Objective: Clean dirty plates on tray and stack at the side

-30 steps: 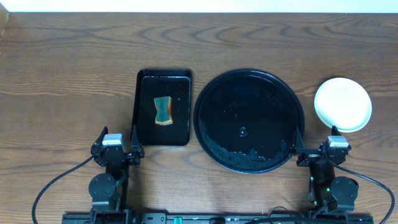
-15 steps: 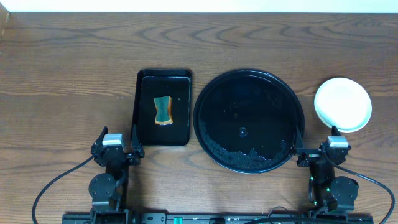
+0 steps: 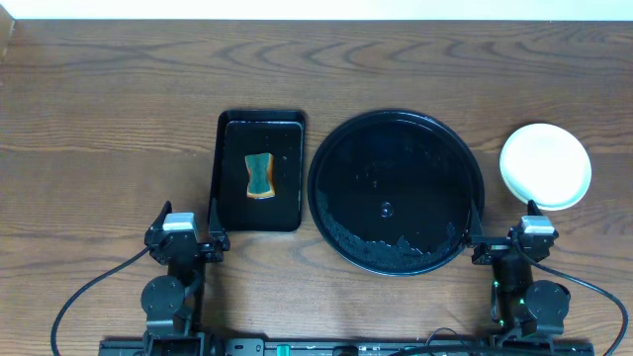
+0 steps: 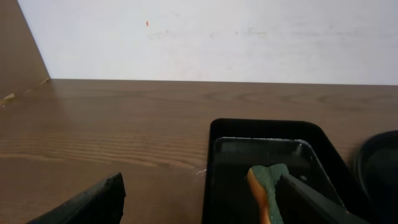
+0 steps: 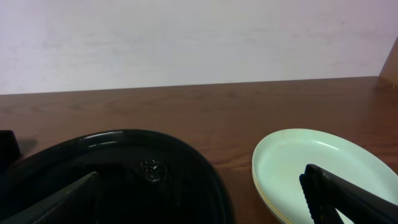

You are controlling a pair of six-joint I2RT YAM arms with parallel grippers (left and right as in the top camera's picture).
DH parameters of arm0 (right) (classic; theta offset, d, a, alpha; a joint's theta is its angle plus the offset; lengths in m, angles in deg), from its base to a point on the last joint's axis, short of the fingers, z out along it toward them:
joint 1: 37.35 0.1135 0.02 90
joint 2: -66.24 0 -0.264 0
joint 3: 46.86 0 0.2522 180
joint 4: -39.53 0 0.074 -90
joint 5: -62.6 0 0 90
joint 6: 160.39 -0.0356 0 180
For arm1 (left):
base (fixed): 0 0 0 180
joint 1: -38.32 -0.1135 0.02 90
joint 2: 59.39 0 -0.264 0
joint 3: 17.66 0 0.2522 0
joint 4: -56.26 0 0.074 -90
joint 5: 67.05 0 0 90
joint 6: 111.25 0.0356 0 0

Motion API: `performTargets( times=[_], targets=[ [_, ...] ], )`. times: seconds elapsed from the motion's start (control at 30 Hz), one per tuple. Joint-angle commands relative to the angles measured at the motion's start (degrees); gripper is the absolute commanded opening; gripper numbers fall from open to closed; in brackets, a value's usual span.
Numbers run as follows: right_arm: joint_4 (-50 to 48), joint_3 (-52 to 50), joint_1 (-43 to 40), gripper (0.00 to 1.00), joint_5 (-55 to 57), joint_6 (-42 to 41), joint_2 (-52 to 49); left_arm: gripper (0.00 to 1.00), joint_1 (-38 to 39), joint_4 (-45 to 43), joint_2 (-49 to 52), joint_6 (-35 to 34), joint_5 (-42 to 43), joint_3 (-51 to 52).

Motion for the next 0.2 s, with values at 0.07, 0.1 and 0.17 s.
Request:
performTargets(
  times=[0.07,0.1,0.17],
  targets=[
    [0.24,-0.07,0.7,0.99,0.13,0.66,0.31,0.79,-0.28,2.75,-0.35,-0.04,-0.57,0.57],
    [0.24,-0.07,0.7,0.99,0.13,0.66,0.31,0.79,-0.28,2.75,-0.35,-0.04,-0.57,0.57],
    [0.24,-0.07,0.7,0.99,0.13,0.66,0.31,0.79,-0.28,2.75,-0.35,-0.04,-0.57,0.57]
  ],
)
